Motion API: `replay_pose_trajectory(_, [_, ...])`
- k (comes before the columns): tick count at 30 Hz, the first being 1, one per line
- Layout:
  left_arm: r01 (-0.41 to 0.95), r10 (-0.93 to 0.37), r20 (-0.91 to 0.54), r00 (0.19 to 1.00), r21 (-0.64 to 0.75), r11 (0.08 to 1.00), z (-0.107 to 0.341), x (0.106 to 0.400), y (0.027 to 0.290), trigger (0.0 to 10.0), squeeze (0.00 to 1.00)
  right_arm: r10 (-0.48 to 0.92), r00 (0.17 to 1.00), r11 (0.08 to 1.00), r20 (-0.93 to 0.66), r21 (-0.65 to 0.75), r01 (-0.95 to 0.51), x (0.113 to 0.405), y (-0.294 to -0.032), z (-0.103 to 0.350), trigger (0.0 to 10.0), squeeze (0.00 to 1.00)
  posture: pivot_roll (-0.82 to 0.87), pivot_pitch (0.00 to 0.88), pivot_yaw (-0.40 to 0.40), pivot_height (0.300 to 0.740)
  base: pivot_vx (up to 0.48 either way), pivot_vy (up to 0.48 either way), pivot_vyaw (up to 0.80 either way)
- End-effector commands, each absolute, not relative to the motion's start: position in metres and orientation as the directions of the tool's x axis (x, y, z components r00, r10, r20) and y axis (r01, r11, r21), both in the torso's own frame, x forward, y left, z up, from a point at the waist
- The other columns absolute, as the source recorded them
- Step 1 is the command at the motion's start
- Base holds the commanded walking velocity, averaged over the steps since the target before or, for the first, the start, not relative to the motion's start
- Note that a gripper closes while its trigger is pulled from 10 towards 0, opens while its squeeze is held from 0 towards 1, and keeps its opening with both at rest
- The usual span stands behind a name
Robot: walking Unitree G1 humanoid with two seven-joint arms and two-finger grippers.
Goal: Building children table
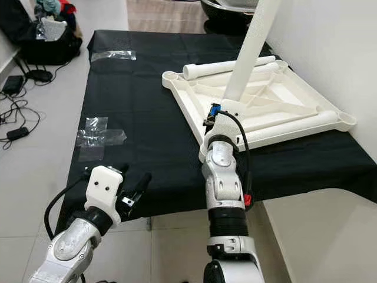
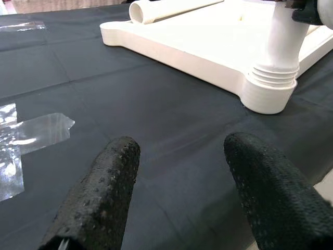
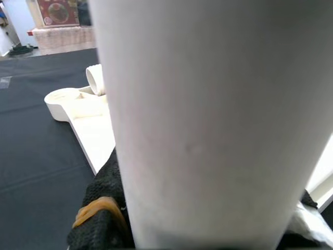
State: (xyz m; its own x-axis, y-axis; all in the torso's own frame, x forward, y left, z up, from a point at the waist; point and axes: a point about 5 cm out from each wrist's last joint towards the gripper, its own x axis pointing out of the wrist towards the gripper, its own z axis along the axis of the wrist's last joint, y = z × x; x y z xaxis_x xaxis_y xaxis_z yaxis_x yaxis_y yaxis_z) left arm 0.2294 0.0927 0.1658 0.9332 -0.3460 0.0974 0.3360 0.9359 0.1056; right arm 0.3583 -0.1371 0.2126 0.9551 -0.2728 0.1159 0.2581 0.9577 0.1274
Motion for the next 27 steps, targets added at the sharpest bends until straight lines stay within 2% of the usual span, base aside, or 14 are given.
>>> replay_pose_trajectory(1, [0.342,-0.352,0.087,0.932,0.11,0.933,0.162,0.228,0.091,10.0,0.0,-0.254,0.963,0.961,0.088,0.135,0.241,0.359,-0.133,0.202,10.0,1.0,0.08,0.158,-0.118,0.74,0.0,0.0,0.0])
replay_pose_trajectory(3, [0.342,-0.352,0.087,0.932,0.11,0.933,0.162,0.228,0.091,10.0,0.0,-0.254,0.963,0.961,0.088,0.135,0.241,0.359,-0.133,0.202,10.0,1.0,0.08,0.158,-0.118,0.74,0.0,0.0,0.0])
replay_pose_trajectory(4, [0.344,-0.354,0.086,0.931,0.109,0.933,0.161,0.228,0.091,10.0,0.0,-0.209,0.963,0.975,0.169,0.113,0.192,0.36,-0.134,0.211,10.0,0.53,0.08,0.152,-0.118,0.74,0.0,0.0,0.0])
replay_pose_trajectory(6, [0.345,-0.355,0.086,0.931,0.109,0.932,0.161,0.228,0.09,10.0,0.0,-0.186,0.962,0.982,0.199,0.083,0.172,0.361,-0.137,0.216,10.0,0.53,0.08,0.152,-0.118,0.74,0.0,0.0,0.0])
replay_pose_trajectory(7, [0.345,-0.355,0.086,0.931,0.108,0.932,0.161,0.228,0.091,10.0,0.0,-0.123,0.972,0.992,0.2,0.06,0.113,0.363,-0.136,0.217,10.0,0.0,0.08,0.152,-0.118,0.74,0.0,0.0,0.0])
replay_pose_trajectory(11, [0.345,-0.355,0.086,0.931,0.108,0.932,0.161,0.228,0.09,10.0,0.0,-0.084,0.977,0.996,0.197,0.047,0.076,0.364,-0.135,0.217,10.0,0.0,0.08,0.152,-0.118,0.74,0.0,0.0,0.0])
replay_pose_trajectory(13, [0.347,-0.356,0.086,0.93,0.106,0.932,0.161,0.228,0.09,10.0,0.0,0.152,0.975,0.985,0.163,0.057,-0.163,0.369,-0.133,0.216,10.0,0.0,0.07,0.155,-0.118,0.74,0.0,0.0,0.0])
replay_pose_trajectory(14, [0.347,-0.356,0.086,0.93,0.106,0.932,0.161,0.228,0.09,10.0,0.0,0.152,0.975,0.985,0.163,0.057,-0.163,0.369,-0.133,0.216,10.0,0.0,0.07,0.155,-0.118,0.74,0.0,0.0,0.0])
replay_pose_trajectory(17, [0.349,-0.358,0.087,0.93,0.105,0.931,0.161,0.229,0.09,10.0,0.0,0.422,0.893,0.887,0.158,0.129,-0.443,0.366,-0.132,0.217,10.0,0.0,0.07,0.157,-0.118,0.74,0.0,0.0,0.0])
replay_pose_trajectory(18, [0.349,-0.358,0.087,0.93,0.105,0.931,0.161,0.229,0.09,10.0,0.0,0.422,0.893,0.887,0.158,0.129,-0.443,0.366,-0.132,0.217,10.0,0.0,0.07,0.157,-0.118,0.74,0.0,0.0,0.0])
replay_pose_trajectory(19, [0.348,-0.357,0.087,0.93,0.105,0.932,0.161,0.229,0.09,10.0,0.0,0.722,0.669,0.649,0.177,0.162,-0.743,0.348,-0.123,0.222,10.0,0.0,0.07,0.159,-0.118,0.74,0.0,0.0,0.0])
replay_pose_trajectory(20, [0.348,-0.357,0.087,0.93,0.105,0.932,0.161,0.229,0.089,10.0,0.0,0.789,0.587,0.563,0.182,0.169,-0.809,0.341,-0.12,0.224,10.0,0.0,0.07,0.159,-0.118,0.74,0.0,0.0,0.0])
replay_pose_trajectory(25, [0.348,-0.358,0.087,0.93,0.106,0.931,0.161,0.229,0.089,10.0,0.0,0.878,0.454,0.438,0.152,0.125,-0.89,0.335,-0.114,0.223,10.0,0.0,0.08,0.164,-0.119,0.74,0.0,0.0,0.0])
replay_pose_trajectory(27, [0.348,-0.358,0.087,0.93,0.106,0.931,0.162,0.229,0.089,10.0,0.0,0.933,0.342,0.334,0.111,0.087,-0.939,0.329,-0.108,0.221,10.0,0.0,0.08,0.166,-0.118,0.74,0.0,0.0,0.0])
